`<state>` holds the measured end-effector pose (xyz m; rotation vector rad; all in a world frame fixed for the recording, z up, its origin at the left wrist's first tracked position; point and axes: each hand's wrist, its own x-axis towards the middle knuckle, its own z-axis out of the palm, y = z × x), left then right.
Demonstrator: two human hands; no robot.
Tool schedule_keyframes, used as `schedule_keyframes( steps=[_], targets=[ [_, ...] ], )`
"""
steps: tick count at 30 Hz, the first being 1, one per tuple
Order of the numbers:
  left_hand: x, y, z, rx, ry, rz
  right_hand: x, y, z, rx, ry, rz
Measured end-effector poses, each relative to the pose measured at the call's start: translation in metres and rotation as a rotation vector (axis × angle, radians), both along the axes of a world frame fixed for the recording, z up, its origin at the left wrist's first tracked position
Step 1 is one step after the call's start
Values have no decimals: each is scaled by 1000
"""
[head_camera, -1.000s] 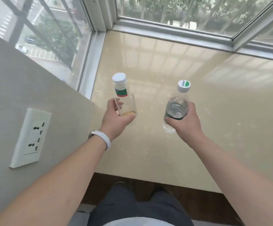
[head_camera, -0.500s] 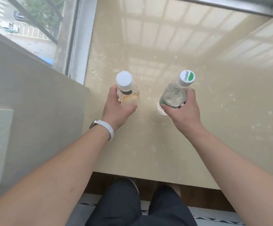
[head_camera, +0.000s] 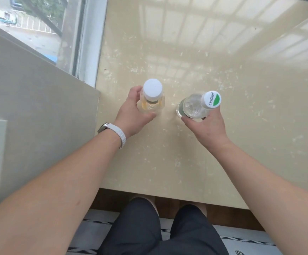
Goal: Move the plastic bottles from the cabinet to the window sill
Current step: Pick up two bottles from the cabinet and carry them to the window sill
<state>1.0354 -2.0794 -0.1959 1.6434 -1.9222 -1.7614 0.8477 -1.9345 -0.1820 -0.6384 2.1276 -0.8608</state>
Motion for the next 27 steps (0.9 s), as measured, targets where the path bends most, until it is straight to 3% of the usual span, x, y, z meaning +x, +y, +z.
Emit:
schedule_keyframes(
  steps=[13, 16, 22, 27],
  targets=[
    [36, 4, 38, -78, -71, -69, -26, 18, 52, 146, 56, 256],
    [50, 8, 64, -156, -119, -102, -30, 27, 79, 200, 203, 357],
    [55, 34, 123, -492, -185, -282, -29, 32, 135, 230, 413, 457],
    [47, 51, 169, -573, -230, -272, -19, 41, 178, 208, 545, 548]
  ],
)
